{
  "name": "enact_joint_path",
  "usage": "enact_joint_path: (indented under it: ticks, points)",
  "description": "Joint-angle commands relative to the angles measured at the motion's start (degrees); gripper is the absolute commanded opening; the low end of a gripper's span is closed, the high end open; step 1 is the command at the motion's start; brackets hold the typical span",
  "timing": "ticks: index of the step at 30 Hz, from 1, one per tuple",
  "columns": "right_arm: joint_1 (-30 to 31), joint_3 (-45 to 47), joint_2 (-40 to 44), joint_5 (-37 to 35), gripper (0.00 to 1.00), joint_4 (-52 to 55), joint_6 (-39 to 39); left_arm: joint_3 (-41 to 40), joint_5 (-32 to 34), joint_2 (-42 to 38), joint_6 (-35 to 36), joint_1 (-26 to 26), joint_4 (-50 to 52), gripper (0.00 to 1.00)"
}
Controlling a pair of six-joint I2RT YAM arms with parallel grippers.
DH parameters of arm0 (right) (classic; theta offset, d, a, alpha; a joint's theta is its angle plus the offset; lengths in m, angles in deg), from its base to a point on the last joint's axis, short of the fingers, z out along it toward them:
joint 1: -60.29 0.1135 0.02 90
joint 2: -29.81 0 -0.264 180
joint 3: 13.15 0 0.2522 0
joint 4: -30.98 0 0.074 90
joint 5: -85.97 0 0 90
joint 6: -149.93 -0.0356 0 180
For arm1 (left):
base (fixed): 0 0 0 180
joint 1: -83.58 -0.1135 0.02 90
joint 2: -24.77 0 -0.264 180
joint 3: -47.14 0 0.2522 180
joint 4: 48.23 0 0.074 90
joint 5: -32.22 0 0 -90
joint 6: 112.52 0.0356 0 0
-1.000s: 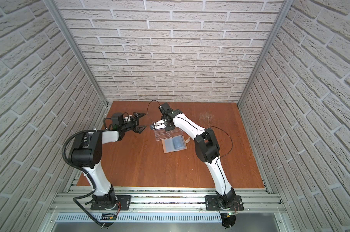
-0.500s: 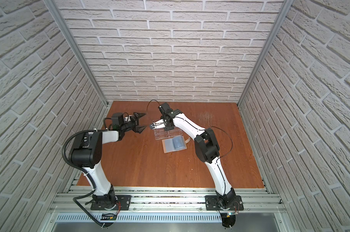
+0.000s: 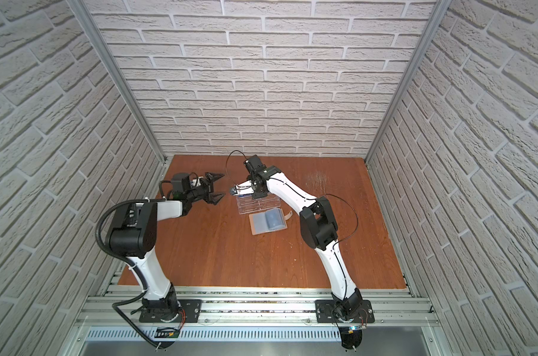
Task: Take the credit cards out of the card holder
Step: Place the credit card in the storage box.
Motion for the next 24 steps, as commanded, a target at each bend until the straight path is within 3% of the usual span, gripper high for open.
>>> enact_joint_path:
  ticks: [1, 24]
  points:
    - [-0.26, -2.71, 0.30, -0.55, 0.05, 0.44, -1.07, 0.02, -1.11, 0.09, 1.06, 0.30, -2.21, 0.98]
    - [0.71, -6.62, -4.68, -4.58, 0.05, 1.72, -1.16, -0.33, -1.57, 0.07, -0.18, 0.24, -4.24, 0.98]
